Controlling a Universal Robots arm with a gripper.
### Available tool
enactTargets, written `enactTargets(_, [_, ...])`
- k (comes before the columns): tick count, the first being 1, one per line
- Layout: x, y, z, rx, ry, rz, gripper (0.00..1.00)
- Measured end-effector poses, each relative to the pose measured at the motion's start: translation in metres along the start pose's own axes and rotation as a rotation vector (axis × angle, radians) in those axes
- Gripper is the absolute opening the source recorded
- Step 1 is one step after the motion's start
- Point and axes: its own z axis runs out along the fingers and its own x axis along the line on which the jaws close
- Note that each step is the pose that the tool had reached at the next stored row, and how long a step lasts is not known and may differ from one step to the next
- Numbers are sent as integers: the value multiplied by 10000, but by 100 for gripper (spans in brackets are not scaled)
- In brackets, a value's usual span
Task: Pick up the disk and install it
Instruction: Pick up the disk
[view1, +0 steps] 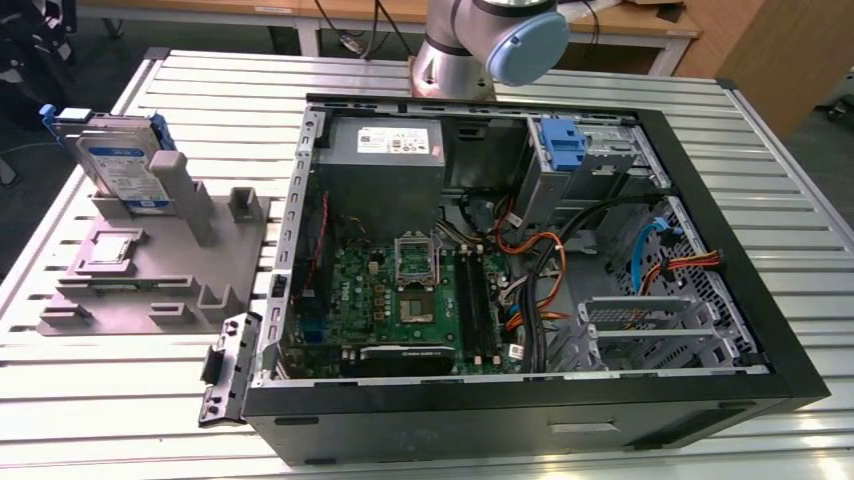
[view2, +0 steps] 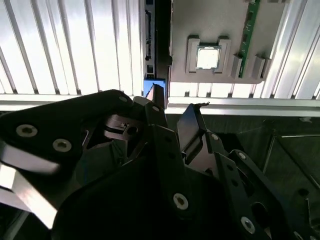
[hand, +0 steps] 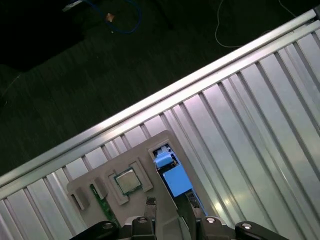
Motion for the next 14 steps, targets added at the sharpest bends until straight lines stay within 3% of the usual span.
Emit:
enactTargets(8, [1, 0, 45, -10, 12, -1289, 38])
enactTargets(14, [1, 0, 51, -10, 13, -1458, 38])
